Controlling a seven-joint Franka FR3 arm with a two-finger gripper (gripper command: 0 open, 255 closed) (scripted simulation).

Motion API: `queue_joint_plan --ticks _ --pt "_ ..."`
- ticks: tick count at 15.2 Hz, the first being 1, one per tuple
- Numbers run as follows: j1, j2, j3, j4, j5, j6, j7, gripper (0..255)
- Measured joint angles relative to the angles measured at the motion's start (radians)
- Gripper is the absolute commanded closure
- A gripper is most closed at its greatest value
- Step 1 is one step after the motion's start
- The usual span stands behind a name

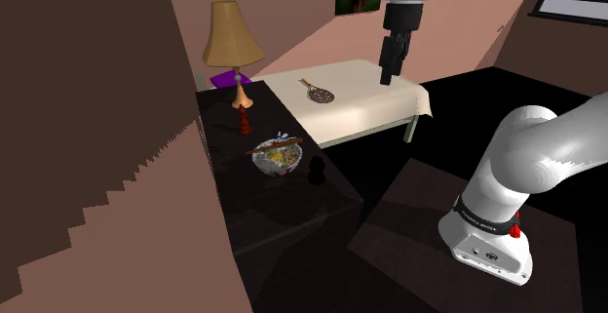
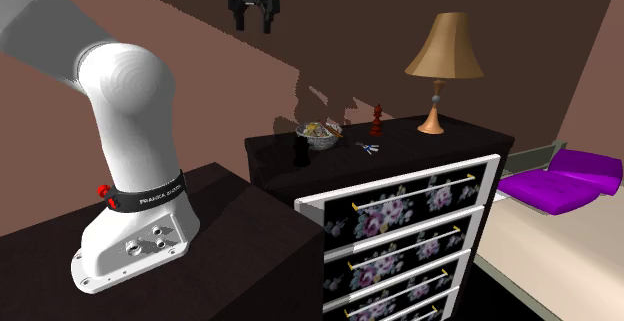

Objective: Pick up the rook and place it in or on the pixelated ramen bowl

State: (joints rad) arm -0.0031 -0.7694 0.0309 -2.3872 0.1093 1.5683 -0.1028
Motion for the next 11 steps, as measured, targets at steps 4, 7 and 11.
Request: queue_joint_plan --ticks 4,7,11 --pt "0.000 0.026 0.015 -0.049 0.001 0.081 0.007 0" --pt "0.002 0.074 0.041 -0.110 0.005 0.200 0.022 0" --pt "-0.002 0.168 0.068 -0.154 0.002 0.352 0.040 0"
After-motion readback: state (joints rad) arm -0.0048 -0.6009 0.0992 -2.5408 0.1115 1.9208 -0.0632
